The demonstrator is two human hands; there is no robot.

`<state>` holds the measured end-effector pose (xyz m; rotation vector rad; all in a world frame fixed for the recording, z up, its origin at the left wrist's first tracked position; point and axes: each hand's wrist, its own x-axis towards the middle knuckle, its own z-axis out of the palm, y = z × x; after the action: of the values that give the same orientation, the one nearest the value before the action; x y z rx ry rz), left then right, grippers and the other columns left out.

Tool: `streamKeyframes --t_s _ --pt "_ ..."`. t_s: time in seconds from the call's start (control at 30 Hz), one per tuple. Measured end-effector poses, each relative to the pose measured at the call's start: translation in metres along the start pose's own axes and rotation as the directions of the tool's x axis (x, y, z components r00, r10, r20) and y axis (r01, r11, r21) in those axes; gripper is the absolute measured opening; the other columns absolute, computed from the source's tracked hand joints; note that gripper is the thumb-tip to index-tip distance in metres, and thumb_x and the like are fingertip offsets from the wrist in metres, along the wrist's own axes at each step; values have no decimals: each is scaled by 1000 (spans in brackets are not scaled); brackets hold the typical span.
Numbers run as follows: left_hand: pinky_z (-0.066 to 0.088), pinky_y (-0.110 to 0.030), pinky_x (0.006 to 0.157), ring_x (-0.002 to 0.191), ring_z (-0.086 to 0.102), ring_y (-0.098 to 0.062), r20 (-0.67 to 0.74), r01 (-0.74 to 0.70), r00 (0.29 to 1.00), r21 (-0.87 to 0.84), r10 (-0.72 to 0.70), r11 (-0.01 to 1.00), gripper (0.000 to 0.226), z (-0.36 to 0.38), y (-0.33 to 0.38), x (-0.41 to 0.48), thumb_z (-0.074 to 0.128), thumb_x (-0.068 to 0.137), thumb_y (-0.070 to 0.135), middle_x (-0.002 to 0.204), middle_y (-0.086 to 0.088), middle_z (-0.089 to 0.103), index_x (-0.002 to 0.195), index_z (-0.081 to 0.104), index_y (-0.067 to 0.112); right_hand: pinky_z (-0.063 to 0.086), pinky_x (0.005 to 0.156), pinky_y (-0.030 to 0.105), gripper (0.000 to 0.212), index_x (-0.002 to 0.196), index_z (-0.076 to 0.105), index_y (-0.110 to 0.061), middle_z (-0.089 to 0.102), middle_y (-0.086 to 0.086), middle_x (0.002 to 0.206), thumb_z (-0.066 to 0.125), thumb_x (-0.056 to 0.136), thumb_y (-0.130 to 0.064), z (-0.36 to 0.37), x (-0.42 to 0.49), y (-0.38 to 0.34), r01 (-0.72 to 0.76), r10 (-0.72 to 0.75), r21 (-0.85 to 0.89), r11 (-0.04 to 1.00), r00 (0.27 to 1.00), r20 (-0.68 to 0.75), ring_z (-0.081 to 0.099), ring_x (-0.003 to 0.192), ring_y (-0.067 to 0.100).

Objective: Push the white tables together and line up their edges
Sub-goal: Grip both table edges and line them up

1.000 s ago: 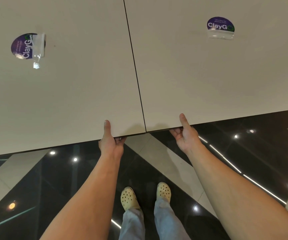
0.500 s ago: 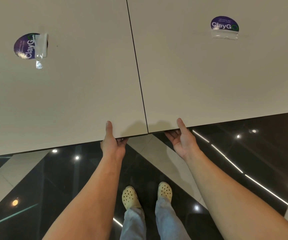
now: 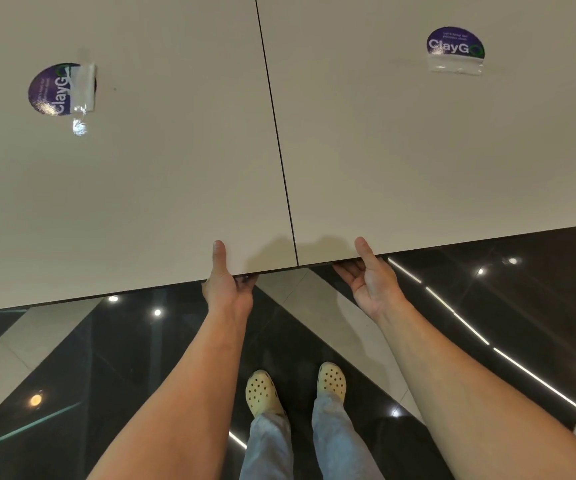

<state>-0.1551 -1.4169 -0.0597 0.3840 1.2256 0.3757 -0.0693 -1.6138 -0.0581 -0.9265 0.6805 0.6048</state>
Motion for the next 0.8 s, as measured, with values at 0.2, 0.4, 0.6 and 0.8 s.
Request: streamKeyframes --t_s 0.2,0.4,0.6,0.8 --pt "56 -53 75 97 67 -30 11 23 1000 0 -23 1000 48 -1 1 -1 74 79 30 106 -12 68 116 51 9 59 68 39 43 126 53 -12 67 15 115 66 87 -27 0 -2 4 -33 34 5 999 999 -13 69 98 28" --pt "58 -48 73 94 68 -27 33 43 999 15 -43 999 45 -4 2 -1 75 77 32 104 -9 70 112 55 12 58 72 41 47 118 61 -17 72 10 109 64 83 -48 -1 -2 10 -74 75 -46 996 997 27 69 98 27" --pt "56 -51 80 92 69 -27 38 27 999 195 -35 980 50 -10 5 -3 70 78 46 102 -10 70 113 56 12 54 79 46 54 118 59 -20 70 11 112 51 86 -62 -3 -6 3 -106 109 -229 968 994 4 67 101 29" --pt "56 -38 63 67 67 -25 77 -74 997 925 8 372 85 -30 25 -17 28 80 79 76 -16 71 88 63 3 54 74 40 89 94 69 -9 75 10 79 20 81 -82 14 -30 -1 -116 185 -845 521 983 -21 72 76 23"
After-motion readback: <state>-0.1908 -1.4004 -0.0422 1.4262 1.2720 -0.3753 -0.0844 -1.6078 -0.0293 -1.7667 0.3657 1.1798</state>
